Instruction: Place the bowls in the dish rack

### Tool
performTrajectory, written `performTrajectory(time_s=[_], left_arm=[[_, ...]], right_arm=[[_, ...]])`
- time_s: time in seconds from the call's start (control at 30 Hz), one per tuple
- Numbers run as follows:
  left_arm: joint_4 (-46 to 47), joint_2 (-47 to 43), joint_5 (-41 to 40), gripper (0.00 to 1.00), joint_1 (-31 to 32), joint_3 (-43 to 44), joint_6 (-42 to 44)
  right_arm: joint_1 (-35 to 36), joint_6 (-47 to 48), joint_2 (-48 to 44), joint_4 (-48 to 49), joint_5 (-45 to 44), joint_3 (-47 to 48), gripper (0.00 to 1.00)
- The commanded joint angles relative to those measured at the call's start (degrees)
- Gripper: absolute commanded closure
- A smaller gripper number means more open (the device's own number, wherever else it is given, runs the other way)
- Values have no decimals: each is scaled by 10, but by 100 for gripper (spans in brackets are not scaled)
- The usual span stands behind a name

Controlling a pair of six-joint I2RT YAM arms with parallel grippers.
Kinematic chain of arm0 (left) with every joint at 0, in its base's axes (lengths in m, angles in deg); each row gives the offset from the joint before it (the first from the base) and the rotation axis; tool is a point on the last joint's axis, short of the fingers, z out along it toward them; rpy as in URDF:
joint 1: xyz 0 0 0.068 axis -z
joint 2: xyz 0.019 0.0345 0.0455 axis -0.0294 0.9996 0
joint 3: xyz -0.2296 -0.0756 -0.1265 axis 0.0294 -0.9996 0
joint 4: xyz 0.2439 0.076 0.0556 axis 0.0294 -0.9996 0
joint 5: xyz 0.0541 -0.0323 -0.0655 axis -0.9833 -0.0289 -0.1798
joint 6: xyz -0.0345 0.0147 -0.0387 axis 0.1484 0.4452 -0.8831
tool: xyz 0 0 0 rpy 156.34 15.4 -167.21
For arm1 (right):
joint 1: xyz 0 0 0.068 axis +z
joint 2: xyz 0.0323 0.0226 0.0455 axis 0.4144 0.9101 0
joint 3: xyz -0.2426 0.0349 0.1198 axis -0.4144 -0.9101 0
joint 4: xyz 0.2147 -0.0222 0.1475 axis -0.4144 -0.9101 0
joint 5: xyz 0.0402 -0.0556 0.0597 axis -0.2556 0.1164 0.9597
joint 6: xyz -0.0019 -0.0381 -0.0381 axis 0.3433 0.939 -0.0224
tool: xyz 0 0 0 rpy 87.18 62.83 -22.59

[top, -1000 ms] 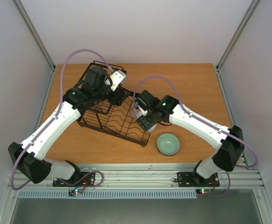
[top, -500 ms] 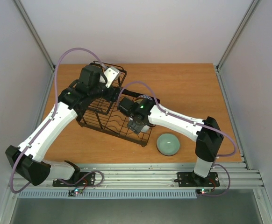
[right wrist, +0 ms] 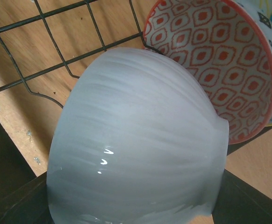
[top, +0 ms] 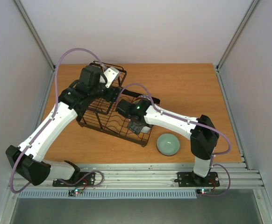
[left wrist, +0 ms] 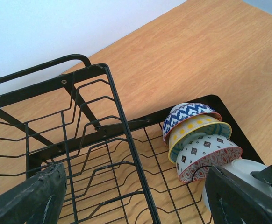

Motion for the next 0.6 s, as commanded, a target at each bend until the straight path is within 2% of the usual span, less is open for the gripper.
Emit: performTrajectory(time_s=[0.0, 0.57], left_arm=[[37, -12, 10, 18, 2, -5, 1], [39, -6, 8, 17, 0, -8, 5]], right_arm=[[15, 22, 11, 18, -6, 20, 99], [23, 50, 37, 23, 38, 25, 99]])
